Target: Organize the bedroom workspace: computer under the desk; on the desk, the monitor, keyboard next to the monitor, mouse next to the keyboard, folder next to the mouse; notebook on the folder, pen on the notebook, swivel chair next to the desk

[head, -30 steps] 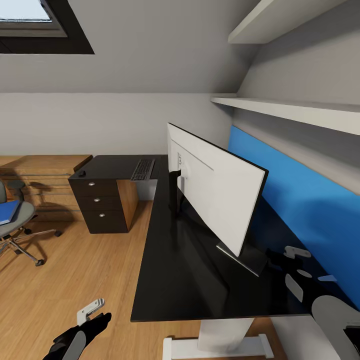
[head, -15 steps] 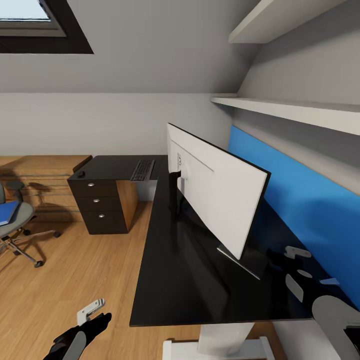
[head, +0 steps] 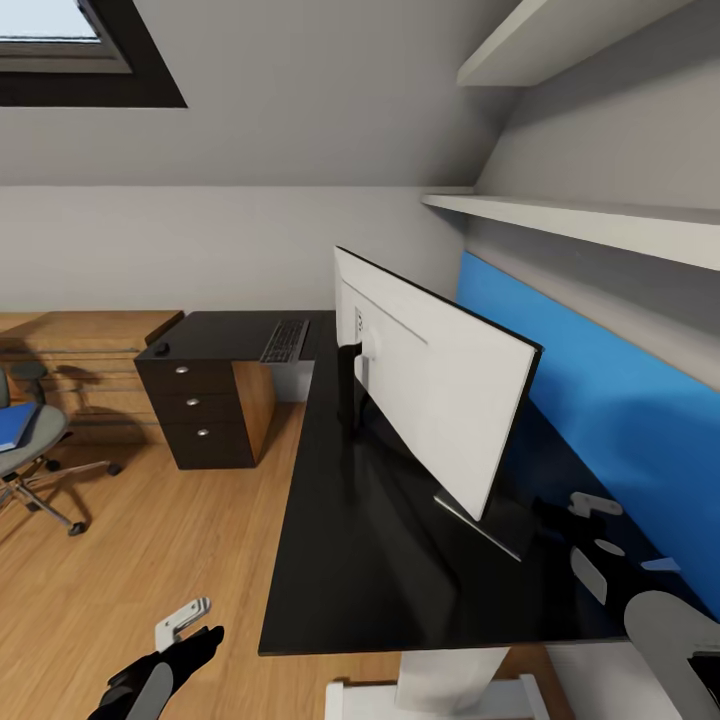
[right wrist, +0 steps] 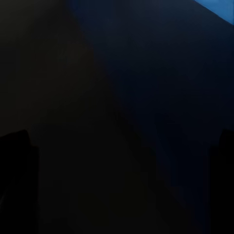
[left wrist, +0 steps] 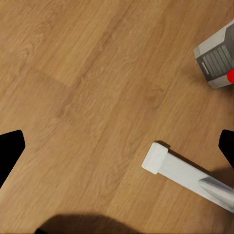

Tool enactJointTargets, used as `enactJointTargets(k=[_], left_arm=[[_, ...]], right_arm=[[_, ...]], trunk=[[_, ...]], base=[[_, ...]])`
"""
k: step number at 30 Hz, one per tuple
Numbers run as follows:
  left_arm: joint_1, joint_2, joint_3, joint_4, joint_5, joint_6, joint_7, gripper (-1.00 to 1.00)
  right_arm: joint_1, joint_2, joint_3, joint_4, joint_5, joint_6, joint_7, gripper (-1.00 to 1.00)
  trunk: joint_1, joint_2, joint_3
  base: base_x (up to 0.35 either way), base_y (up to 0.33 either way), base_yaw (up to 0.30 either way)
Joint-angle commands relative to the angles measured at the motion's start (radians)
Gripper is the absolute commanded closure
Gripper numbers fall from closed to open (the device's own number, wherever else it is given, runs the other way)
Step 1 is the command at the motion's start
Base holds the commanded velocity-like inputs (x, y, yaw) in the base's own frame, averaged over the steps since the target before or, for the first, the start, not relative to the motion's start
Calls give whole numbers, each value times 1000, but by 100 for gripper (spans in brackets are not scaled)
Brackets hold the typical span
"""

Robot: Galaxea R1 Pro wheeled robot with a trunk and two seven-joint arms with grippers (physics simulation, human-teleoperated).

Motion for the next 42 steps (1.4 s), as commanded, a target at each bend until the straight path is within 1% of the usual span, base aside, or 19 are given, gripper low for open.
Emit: enactJointTargets(k=[1,6,14,21,37,40,41,42], left_arm=[[0,0,-1,-2,10,4,7,-100],[0,-1,-1,-1,10,4,7,-100],[0,-2,-2,-1,10,4,8,-100],[0,-2,-2,-1,11,4,8,-100],[0,-2,-2,1,11,4,8,-100],[0,-2,-3,2,11,4,8,-100],[0,-2,-8,2,12,4,8,-100],[0,-2,-8,2,12,4,8,-100]], right_arm=[[0,0,12,5,-2,4,-6,-100],[0,-1,12,5,-2,4,-6,-100],[0,-2,12,4,-2,4,-6,-100],[0,-6,12,4,-2,4,-6,-100],[0,-8,12,4,-2,4,-4,-100],[0,-8,12,4,-3,3,18,-100],[0,-8,12,5,-2,4,64,-100],[0,-8,12,5,-2,4,72,-100]], trunk=[[0,0,-1],[0,0,-1],[0,0,-1],[-26,49,21],[-26,49,21],[-26,49,21],[-26,49,21],[-26,49,21]], base=[[158,0,0],[123,0,0],[20,0,0],[1,0,0],[0,0,0],[0,0,0],[0,0,0],[0,0,0]])
